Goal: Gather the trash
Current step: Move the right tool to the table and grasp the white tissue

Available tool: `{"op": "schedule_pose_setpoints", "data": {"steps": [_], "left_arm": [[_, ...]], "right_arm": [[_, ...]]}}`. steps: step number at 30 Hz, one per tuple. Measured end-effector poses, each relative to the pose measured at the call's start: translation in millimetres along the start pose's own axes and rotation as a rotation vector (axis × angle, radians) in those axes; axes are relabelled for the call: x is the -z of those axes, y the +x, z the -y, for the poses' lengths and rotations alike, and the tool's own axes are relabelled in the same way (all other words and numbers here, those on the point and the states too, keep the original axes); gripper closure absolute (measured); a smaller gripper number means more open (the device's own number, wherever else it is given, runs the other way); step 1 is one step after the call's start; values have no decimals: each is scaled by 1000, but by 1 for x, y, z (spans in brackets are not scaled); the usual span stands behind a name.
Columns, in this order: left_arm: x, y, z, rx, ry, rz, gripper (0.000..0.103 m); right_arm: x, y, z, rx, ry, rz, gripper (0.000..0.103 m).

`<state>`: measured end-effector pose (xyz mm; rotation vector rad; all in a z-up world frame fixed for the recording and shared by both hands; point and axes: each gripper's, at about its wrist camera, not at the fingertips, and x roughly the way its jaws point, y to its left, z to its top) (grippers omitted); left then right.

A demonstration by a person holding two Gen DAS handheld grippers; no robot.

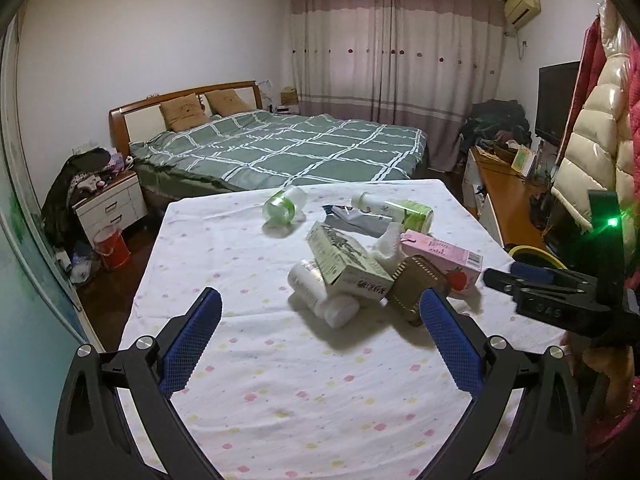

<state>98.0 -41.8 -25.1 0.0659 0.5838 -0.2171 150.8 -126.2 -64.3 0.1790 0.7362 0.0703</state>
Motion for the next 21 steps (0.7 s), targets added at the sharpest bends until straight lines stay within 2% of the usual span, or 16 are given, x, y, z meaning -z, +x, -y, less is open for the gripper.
{"op": "schedule_pose_setpoints", "data": {"steps": [5, 7, 11, 15, 21], "left_arm": [[5, 2, -6, 14, -13, -11, 5], [8, 4, -8, 15, -15, -13, 5], [11, 10, -12, 21, -33, -23, 5], [14, 14, -11, 32, -40, -31, 5], [15, 16, -10, 39, -39, -35, 5]], "right_arm": [[6, 10, -6, 26, -43, -32, 44], [12, 12, -1, 35, -55, -55, 50], [22, 31, 1, 48, -100, -134, 68], [21, 50, -7, 46, -148, -159, 68], [15, 76, -12, -14, -152, -218, 68]]}}
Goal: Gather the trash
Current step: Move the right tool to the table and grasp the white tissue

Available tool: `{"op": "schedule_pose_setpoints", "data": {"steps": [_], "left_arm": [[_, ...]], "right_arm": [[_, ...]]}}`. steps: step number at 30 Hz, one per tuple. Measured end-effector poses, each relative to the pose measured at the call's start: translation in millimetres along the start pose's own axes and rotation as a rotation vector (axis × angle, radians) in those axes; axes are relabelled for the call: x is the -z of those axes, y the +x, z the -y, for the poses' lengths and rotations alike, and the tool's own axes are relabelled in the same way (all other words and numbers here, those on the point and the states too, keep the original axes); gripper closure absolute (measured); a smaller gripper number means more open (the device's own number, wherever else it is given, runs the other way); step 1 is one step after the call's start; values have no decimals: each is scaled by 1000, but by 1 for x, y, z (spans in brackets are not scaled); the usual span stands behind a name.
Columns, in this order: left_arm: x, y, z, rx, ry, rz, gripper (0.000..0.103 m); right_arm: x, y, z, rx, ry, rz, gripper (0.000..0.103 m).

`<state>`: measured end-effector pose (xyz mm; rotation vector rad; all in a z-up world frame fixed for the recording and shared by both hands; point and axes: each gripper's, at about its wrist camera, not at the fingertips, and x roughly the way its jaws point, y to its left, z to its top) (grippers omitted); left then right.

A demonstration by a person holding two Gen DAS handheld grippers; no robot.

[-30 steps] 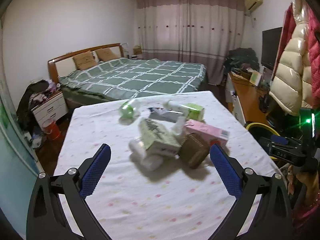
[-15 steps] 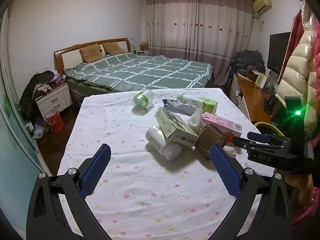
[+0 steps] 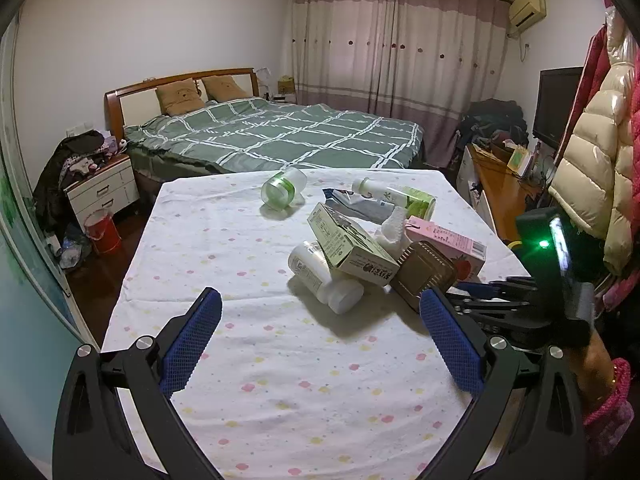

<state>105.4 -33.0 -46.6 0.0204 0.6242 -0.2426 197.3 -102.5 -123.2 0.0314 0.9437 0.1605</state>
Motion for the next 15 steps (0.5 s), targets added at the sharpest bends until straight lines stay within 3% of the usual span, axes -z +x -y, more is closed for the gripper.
{"op": "schedule_pose_setpoints", "data": {"steps": [1, 3, 4, 15], "left_arm": [[0, 1, 0, 2, -2, -1, 5], [1, 1, 1, 4, -2, -2, 5], [1, 2, 1, 5, -2, -3, 5], [3, 7, 4, 22, -12, -15, 5]], "right_arm": [[-1, 3, -1, -10, -1, -8, 69], [-2, 7, -3, -2, -12, -12, 92], [-3, 6, -2, -6, -10, -14, 98], [-28, -74, 5, -74, 15, 172, 100]]}}
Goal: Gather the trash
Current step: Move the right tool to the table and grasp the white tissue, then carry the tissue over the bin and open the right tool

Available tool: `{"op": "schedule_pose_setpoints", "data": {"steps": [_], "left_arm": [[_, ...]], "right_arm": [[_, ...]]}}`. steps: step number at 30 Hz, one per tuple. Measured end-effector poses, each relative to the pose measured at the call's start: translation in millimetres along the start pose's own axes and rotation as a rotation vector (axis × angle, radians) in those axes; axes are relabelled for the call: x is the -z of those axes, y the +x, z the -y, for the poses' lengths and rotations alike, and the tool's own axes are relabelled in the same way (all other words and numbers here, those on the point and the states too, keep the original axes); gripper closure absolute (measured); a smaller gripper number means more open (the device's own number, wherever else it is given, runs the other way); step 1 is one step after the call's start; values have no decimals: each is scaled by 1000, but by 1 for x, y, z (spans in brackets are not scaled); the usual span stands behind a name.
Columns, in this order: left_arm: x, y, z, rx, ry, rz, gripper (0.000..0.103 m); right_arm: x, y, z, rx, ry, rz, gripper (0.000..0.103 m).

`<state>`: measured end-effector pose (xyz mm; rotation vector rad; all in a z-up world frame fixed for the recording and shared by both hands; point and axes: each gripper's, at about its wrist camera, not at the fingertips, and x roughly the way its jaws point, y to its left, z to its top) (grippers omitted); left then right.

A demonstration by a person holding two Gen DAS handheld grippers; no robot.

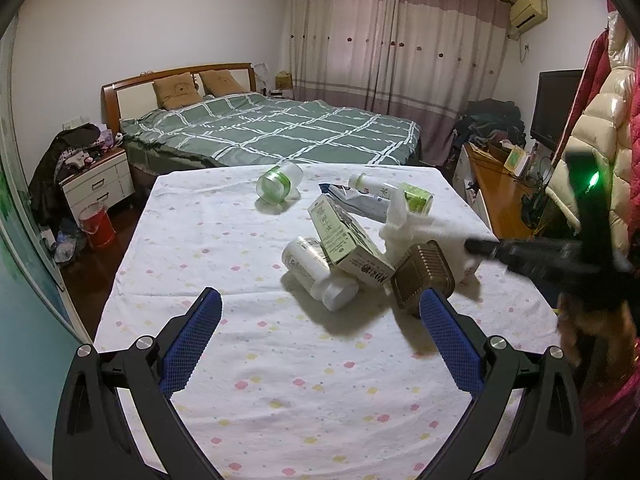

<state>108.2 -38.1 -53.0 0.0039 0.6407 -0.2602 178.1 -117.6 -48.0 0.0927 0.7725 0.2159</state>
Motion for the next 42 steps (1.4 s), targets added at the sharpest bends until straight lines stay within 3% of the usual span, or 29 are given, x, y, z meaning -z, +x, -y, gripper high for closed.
{"op": "schedule_pose_setpoints", "data": {"steps": [13, 23, 31, 42], "left_arm": [[3, 0, 16, 30, 32, -6, 5], [6, 7, 36, 67, 70, -25, 5], [6, 16, 55, 91, 100, -39, 5], [5, 28, 86, 115, 154, -68, 5]], "right_arm": [[-50, -82, 3, -63, 34, 200, 100], [-62, -151, 44, 35, 78, 319, 100], [-48, -169, 114, 192, 184, 307, 100], [1, -140, 215, 389, 342, 186, 100]]}}
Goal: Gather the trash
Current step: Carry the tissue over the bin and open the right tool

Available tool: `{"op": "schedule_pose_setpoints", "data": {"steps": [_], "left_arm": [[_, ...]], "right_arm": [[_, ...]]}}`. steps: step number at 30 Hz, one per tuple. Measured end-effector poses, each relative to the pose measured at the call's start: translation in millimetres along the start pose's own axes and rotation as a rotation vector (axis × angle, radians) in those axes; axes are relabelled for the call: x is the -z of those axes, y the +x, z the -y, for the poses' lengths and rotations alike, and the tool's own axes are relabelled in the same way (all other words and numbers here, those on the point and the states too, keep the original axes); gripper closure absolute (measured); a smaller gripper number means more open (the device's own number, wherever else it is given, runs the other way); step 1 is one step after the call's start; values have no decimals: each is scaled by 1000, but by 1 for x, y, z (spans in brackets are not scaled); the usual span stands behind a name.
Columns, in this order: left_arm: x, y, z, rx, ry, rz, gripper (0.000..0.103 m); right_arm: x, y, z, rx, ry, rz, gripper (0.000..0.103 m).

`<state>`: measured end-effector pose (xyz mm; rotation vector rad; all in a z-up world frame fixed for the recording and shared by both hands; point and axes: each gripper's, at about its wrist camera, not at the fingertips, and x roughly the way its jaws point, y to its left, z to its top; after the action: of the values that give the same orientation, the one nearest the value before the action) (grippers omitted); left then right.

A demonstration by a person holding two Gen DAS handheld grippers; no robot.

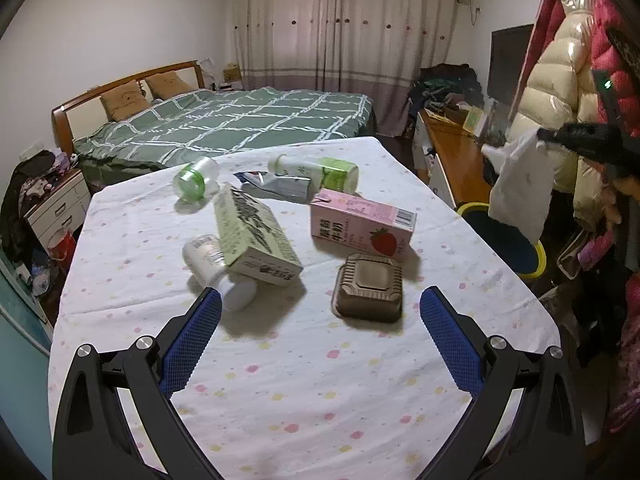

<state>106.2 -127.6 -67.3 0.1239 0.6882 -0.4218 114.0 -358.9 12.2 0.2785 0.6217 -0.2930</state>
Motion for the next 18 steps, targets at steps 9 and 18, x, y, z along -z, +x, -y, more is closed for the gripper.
{"op": "schedule_pose_setpoints", "data": {"steps": [9, 18], "left_arm": [[-2, 12, 16, 12, 33, -27, 5], [0, 29, 27, 23, 54, -60, 5]], "right_arm": [[23, 41, 44, 95, 74, -88, 76], [24, 32, 46, 99, 74, -57, 64]]}}
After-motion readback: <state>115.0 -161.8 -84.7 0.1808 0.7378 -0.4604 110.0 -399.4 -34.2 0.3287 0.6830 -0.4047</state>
